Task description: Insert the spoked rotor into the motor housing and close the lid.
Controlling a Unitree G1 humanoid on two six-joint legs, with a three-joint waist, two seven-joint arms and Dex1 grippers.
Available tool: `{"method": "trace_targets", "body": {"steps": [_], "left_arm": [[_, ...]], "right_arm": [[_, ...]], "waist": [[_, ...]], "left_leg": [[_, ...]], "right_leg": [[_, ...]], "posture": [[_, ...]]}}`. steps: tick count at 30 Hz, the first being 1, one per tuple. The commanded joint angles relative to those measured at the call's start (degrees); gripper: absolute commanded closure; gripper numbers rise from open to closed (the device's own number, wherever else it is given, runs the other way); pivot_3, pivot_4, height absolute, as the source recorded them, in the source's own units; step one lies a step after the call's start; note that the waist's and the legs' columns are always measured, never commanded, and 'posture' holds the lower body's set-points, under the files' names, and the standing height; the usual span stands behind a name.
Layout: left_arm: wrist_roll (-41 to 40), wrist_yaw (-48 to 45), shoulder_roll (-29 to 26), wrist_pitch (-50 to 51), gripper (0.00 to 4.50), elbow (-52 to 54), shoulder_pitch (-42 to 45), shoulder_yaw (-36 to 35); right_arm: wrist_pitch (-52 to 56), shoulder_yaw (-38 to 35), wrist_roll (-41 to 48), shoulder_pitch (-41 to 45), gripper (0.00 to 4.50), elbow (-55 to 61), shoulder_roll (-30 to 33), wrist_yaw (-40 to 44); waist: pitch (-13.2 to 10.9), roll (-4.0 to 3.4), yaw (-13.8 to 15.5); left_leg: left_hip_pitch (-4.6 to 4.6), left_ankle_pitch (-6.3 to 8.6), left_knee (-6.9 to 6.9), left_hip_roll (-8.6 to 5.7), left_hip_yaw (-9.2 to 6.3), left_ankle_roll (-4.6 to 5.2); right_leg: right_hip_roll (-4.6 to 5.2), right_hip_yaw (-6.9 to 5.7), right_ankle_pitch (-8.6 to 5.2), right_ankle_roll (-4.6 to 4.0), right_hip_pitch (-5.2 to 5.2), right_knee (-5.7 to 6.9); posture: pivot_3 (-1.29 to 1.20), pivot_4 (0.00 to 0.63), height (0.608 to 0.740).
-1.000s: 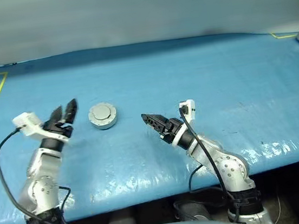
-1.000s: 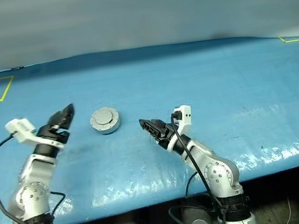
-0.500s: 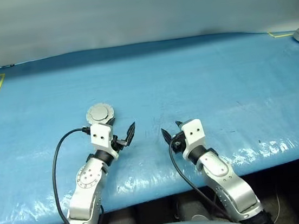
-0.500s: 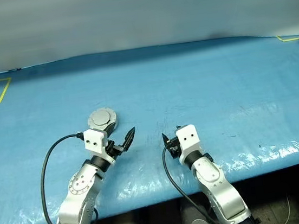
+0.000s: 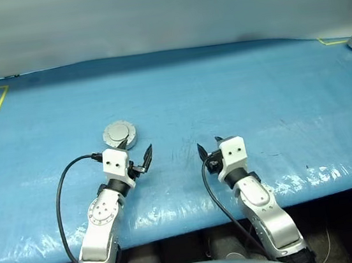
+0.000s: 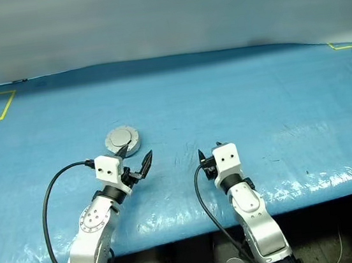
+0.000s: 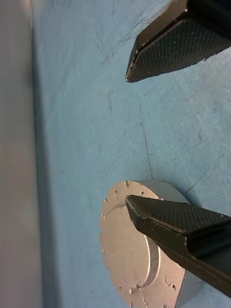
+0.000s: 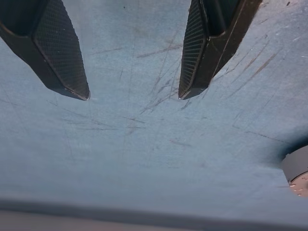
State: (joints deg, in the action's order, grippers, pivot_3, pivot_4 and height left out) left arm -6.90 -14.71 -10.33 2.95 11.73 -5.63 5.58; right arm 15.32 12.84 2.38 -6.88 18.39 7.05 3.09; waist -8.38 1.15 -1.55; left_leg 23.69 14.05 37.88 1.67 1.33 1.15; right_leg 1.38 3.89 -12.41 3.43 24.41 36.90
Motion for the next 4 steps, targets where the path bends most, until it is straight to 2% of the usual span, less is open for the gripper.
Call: {"method": "trace_targets", "body": {"steps": [1,4], "left_arm": [[0.2,-0.72,0.37,-2.11,0.49,0.25,0.33,0.03],[0.47,-0.94,0.37,-2.49,0.49,-0.42,0.38,-0.07]], "right_arm": [[-1.16,-0.53,-0.82,0.92,1.41,0.88,-0.3,0.69],[-1.01,-0.26,-1.43,0.94,1.41,0.91,-0.14,1.27]], "waist": [[0.0,0.0,0.0],[0.0,0.0,0.0]], "left_leg": [[0.0,0.0,0.01,0.0,0.0,0.0],[0.0,0.0,0.0,0.0,0.0,0.0]], "right_leg": [[0.0,0.0,0.0,0.0,-0.01,0.0],[0.0,0.0,0.0,0.0,-0.01,0.01]], "posture": [[0.0,0.15,0.74],[0.0,0.15,0.74]]}}
